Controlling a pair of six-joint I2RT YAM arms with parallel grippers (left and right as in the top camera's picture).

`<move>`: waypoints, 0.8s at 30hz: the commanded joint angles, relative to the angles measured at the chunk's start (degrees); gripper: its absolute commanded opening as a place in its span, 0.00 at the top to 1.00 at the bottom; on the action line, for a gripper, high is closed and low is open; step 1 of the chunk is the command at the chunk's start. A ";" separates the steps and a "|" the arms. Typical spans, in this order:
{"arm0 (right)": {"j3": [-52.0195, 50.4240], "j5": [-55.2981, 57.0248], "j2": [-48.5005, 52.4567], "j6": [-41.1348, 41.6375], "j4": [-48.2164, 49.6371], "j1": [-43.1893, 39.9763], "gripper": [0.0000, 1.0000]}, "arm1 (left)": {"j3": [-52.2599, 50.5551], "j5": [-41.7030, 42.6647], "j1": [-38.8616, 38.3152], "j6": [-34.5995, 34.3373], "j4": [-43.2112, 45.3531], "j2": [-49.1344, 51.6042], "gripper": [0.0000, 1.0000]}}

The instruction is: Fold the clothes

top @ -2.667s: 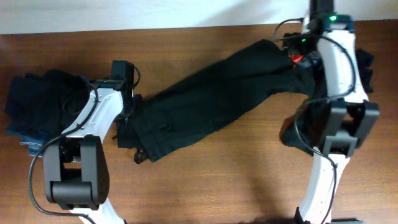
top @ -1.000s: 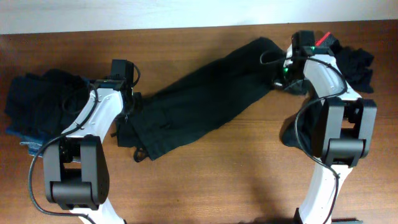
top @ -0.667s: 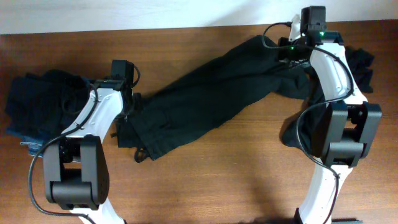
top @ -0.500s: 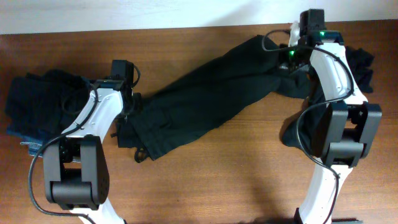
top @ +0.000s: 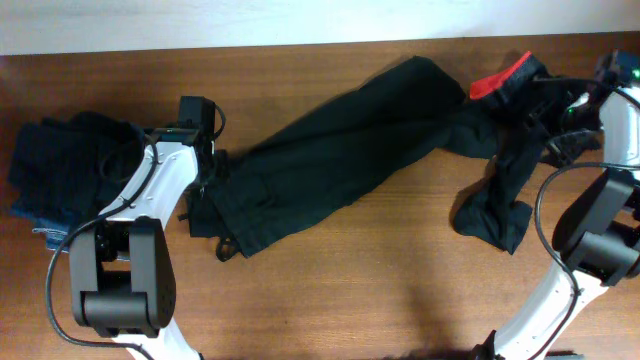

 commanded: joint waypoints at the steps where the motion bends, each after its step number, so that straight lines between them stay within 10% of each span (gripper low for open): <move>1: -4.42 -6.05 -1.66 -0.81 0.94 2.56 0.21 | 0.63 -1.46 0.72 0.96 0.70 -1.68 1.00; 18: -14.56 -11.63 -1.31 15.54 16.96 6.82 0.20 | 0.61 -1.46 0.72 0.96 0.02 -1.68 1.00; 20: -15.26 -11.85 -1.31 17.09 19.15 7.39 0.29 | 0.61 -1.46 0.72 0.96 -0.09 -1.68 1.00; 24: -14.93 -12.41 -2.12 16.17 20.72 8.22 0.78 | 0.63 -1.46 0.72 1.42 -0.22 -1.68 1.00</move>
